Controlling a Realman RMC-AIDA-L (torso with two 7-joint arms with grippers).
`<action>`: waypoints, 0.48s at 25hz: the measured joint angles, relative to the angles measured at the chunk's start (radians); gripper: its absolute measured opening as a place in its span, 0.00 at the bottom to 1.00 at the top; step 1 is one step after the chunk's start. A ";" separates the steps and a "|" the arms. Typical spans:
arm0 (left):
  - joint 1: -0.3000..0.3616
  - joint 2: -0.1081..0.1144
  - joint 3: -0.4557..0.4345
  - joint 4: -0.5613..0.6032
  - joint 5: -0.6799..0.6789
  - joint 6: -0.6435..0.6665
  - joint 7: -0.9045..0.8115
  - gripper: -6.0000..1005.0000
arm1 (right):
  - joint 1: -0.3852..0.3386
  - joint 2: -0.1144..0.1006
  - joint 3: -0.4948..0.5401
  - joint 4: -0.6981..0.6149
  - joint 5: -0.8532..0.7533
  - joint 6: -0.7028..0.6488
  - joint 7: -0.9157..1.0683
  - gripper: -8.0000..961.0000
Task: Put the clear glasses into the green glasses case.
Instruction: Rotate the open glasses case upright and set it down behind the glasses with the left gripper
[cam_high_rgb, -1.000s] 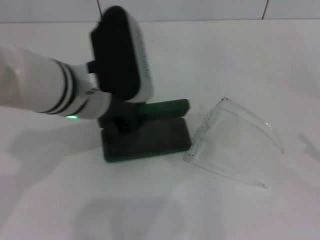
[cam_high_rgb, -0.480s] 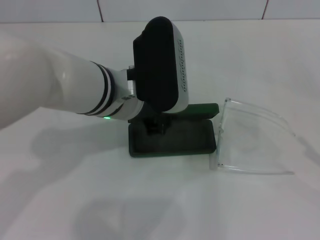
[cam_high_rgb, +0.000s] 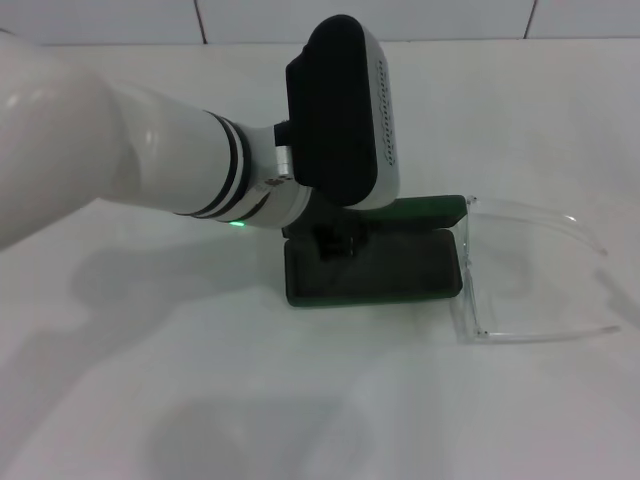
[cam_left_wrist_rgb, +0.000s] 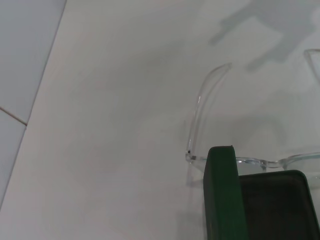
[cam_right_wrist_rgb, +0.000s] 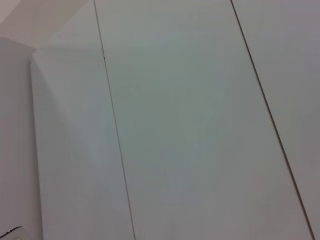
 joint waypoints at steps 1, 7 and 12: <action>-0.001 0.000 0.000 -0.002 -0.002 -0.001 0.003 0.26 | 0.001 0.000 0.000 0.000 0.000 0.000 0.000 0.89; -0.004 0.000 0.001 -0.020 -0.008 -0.005 0.009 0.27 | -0.003 0.001 0.000 0.011 0.000 0.001 -0.007 0.89; -0.005 0.000 0.007 -0.023 -0.009 -0.018 0.012 0.28 | -0.005 0.000 0.000 0.025 0.000 0.002 -0.022 0.89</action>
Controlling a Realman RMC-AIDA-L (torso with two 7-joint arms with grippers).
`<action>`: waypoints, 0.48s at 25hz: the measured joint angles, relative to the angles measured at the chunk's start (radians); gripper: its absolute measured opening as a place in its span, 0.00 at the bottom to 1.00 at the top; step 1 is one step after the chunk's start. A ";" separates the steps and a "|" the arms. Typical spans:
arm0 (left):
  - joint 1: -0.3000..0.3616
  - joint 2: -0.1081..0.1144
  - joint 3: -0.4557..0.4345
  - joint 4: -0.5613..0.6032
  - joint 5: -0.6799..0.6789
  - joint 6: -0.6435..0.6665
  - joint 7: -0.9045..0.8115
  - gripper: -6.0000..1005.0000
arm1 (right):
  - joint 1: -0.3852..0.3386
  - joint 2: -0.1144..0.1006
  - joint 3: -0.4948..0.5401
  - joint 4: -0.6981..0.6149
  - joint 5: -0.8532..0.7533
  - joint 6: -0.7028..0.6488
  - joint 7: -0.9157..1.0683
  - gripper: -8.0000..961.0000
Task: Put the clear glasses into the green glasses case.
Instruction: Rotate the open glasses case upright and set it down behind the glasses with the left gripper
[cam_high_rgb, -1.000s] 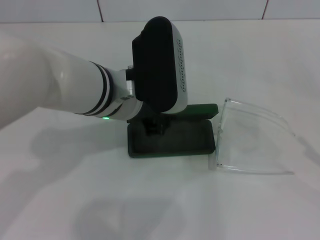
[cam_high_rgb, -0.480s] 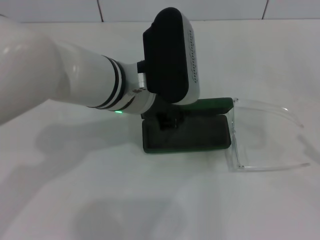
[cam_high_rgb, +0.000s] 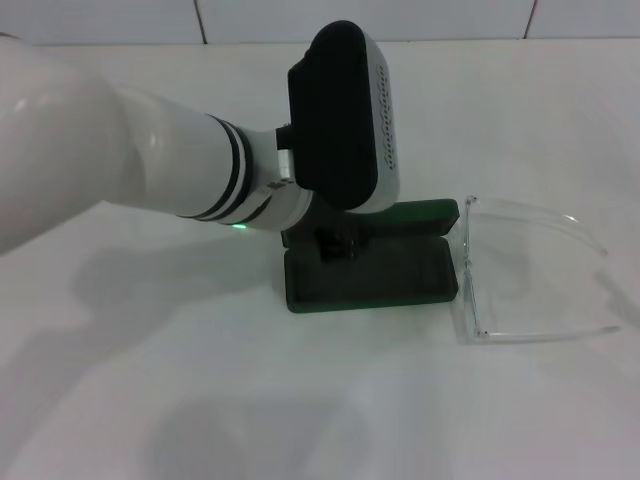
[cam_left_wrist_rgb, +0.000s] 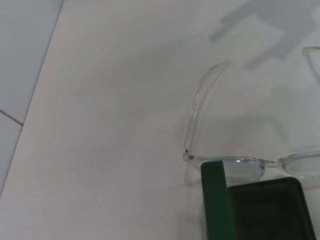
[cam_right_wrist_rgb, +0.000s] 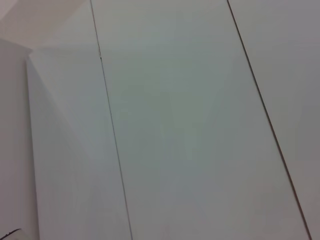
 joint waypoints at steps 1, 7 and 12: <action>0.000 0.000 0.002 0.000 0.000 0.000 0.002 0.28 | -0.001 0.000 0.000 0.000 0.000 0.000 -0.001 0.89; 0.004 0.000 0.023 0.013 0.000 0.001 0.016 0.32 | -0.002 0.001 -0.001 0.000 0.000 0.003 -0.002 0.89; 0.018 0.001 0.020 0.067 0.002 0.016 0.012 0.37 | 0.010 0.001 -0.006 0.000 -0.024 0.052 0.004 0.89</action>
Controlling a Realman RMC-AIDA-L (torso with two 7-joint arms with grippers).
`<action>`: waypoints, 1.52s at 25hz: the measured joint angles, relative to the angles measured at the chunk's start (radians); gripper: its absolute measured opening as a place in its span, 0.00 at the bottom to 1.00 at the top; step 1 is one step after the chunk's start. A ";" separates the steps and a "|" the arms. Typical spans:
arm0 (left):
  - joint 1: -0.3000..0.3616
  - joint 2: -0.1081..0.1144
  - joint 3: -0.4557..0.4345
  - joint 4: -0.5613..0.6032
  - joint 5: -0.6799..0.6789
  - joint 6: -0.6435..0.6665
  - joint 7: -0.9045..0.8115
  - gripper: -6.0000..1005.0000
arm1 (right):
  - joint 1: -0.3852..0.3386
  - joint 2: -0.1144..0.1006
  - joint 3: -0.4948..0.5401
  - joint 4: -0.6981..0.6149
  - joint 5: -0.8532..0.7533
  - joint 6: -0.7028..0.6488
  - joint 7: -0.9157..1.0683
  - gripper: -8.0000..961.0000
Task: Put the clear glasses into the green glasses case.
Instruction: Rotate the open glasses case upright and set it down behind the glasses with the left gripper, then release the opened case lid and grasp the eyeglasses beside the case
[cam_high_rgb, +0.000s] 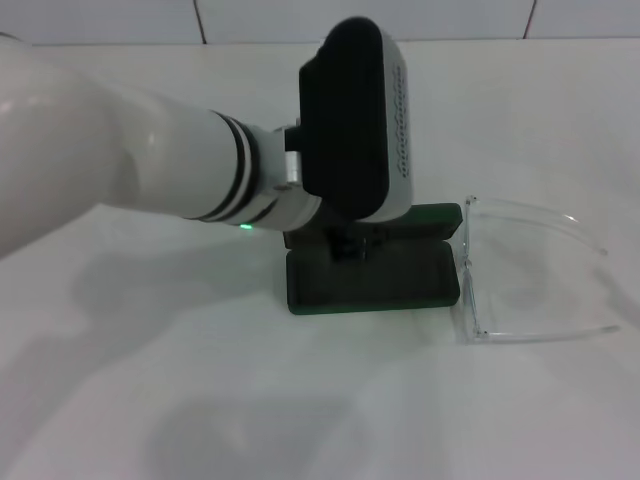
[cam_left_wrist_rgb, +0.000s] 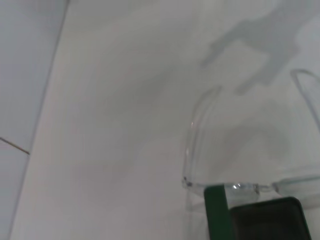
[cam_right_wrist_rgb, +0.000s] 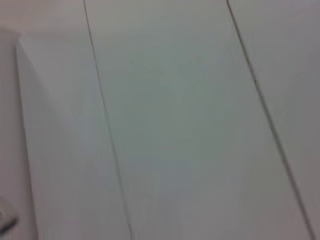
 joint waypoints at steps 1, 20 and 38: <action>0.018 0.002 -0.010 0.059 0.005 0.025 0.001 0.38 | 0.008 0.000 -0.001 0.000 -0.018 0.011 0.001 0.89; 0.206 0.005 -0.536 0.185 -0.846 0.205 0.160 0.38 | 0.249 0.017 -0.465 -0.405 -0.249 0.283 0.717 0.84; 0.236 0.008 -0.890 -0.388 -1.191 0.653 0.477 0.38 | 0.557 0.031 -0.870 -0.756 -0.768 0.418 1.659 0.70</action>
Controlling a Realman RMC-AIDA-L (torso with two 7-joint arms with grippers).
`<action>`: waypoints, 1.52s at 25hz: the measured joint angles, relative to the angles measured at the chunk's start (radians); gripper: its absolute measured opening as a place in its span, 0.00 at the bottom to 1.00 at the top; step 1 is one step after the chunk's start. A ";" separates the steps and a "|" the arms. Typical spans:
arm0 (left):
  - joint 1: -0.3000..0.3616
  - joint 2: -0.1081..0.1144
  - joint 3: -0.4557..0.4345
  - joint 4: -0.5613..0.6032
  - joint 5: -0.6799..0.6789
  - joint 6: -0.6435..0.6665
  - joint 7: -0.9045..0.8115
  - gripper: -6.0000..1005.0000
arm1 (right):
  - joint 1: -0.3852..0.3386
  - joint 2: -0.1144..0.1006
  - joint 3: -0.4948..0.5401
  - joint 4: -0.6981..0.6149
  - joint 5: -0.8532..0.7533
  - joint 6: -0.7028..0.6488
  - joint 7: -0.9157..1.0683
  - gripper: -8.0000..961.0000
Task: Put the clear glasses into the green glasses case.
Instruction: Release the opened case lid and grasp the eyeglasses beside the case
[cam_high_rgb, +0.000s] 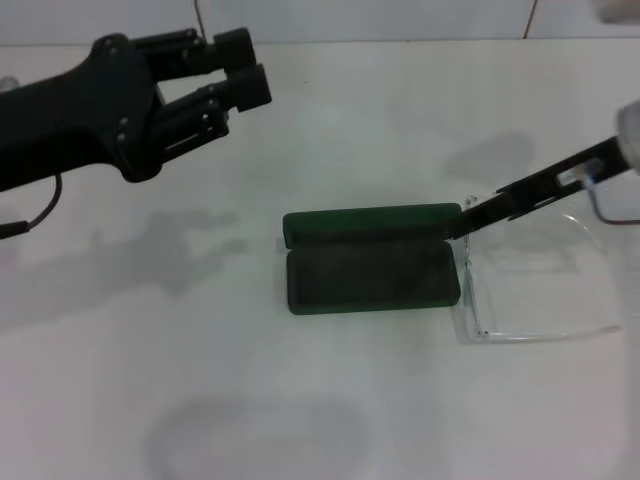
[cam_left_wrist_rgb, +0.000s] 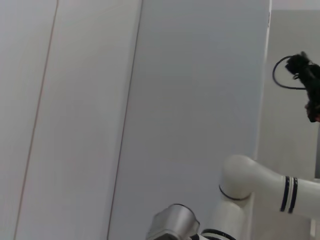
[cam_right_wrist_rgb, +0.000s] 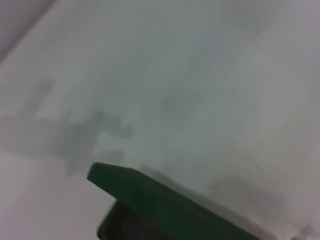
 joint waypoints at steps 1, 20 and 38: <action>-0.001 0.000 -0.001 -0.014 -0.001 0.001 0.015 0.38 | 0.021 0.000 -0.033 -0.001 -0.027 0.000 0.032 0.70; -0.032 0.004 0.006 -0.099 0.009 0.011 0.149 0.37 | 0.187 0.012 -0.293 0.052 -0.193 0.015 0.262 0.67; -0.037 0.001 0.003 -0.118 0.008 0.012 0.150 0.37 | 0.152 0.011 -0.314 0.078 -0.202 0.034 0.262 0.51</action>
